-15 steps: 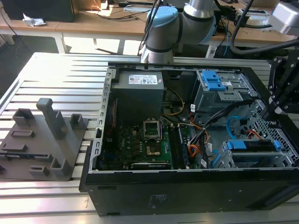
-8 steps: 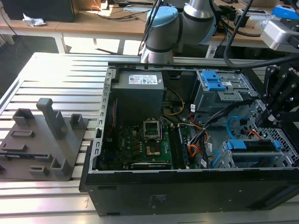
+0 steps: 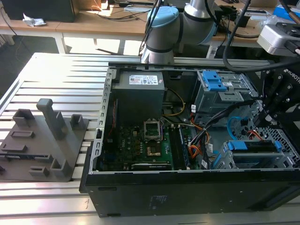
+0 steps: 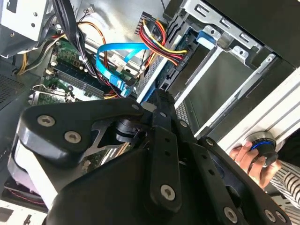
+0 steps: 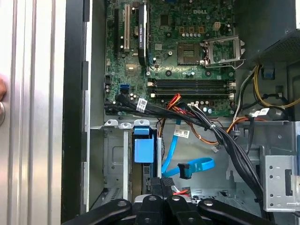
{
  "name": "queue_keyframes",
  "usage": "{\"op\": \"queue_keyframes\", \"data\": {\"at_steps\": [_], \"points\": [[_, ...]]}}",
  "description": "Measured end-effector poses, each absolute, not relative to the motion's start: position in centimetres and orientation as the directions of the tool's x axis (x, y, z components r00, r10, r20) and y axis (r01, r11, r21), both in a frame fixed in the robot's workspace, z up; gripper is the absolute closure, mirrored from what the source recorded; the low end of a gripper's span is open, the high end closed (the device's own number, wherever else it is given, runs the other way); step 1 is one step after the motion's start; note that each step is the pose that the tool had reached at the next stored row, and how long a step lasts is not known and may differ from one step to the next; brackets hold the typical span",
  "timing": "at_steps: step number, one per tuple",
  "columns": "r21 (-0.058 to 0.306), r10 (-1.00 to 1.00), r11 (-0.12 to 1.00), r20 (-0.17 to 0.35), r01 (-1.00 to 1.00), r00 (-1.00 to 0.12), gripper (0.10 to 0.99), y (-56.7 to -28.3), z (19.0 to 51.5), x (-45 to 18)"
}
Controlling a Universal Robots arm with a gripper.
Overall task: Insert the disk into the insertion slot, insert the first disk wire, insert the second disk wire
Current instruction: 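Insert the second disk wire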
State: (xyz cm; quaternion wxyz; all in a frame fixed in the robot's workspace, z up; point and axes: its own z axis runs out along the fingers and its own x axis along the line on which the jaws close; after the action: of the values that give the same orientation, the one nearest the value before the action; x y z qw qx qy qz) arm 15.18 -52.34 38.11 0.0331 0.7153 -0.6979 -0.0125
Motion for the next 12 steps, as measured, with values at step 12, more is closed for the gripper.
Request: {"op": "queue_keyframes", "data": {"at_steps": [12], "points": [[0.064,-0.979,-0.200,0.022,-0.978,0.202,0.918,-52.34,37.93,15.18]]}}
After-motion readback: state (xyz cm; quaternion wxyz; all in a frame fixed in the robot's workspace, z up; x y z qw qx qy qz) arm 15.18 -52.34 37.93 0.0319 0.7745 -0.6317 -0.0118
